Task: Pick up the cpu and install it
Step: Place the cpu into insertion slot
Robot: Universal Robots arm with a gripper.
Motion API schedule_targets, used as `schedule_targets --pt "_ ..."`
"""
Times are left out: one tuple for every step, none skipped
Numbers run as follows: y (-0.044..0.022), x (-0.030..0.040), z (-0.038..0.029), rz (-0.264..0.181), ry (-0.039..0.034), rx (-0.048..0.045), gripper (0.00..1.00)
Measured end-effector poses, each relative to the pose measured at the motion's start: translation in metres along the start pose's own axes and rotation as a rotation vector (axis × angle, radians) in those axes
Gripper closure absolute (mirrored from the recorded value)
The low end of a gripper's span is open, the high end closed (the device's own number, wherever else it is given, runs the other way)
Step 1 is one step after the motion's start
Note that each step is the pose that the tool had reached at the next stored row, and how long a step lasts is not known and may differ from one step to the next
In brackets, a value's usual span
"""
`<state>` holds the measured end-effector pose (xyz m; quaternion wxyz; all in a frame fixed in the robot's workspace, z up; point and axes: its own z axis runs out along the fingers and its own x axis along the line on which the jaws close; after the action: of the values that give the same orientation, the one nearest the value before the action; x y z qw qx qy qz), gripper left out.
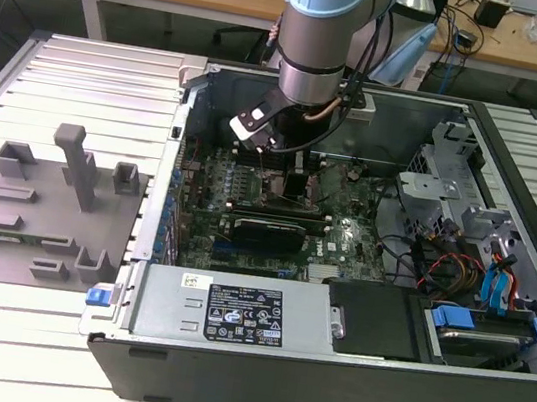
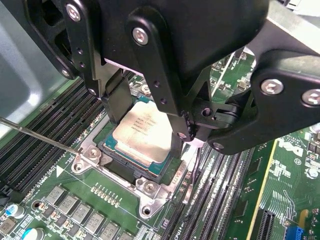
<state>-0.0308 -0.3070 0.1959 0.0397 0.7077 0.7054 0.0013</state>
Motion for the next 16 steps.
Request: schedule_targets --pt "0.0 0.0 0.0001 0.0 0.0 0.0 0.45" --pt "0.0 0.0 0.0002 0.0 0.0002 -0.0001 0.45" --pt "0.0 0.0 0.0002 0.0 0.0001 -0.0001 0.45" --pt "0.0 0.0 0.0002 0.0 0.0001 -0.0001 0.45" --pt "0.0 0.0 0.0003 0.0 0.0001 -0.0001 0.45" --pt "0.0 0.0 0.0003 0.0 0.0001 -0.0001 0.45" --pt "0.0 0.0 0.0004 0.0 0.0001 -0.0001 0.45" --pt "0.0 0.0 0.0004 0.0 0.0001 -0.0001 0.45" --pt "0.0 -0.0001 0.0005 0.0 -0.0005 -0.0004 0.45" --pt "0.0 0.0 0.0006 0.0 0.0003 -0.0003 0.44" --pt "0.0 0.0001 0.0007 0.0 0.0006 -0.0003 0.38" --pt "0.0 0.0001 0.0007 0.0 0.0004 -0.0002 0.38" --pt "0.0 0.0001 0.0008 0.0 0.001 -0.0003 0.38" --pt "0.0001 0.0002 0.0009 0.0 0.0048 -0.0005 0.38" --pt "0.0001 0.0002 0.0009 0.001 0.0193 -0.0006 0.38" --pt "0.0 0.0001 0.0006 0.001 0.0231 -0.0002 0.38"
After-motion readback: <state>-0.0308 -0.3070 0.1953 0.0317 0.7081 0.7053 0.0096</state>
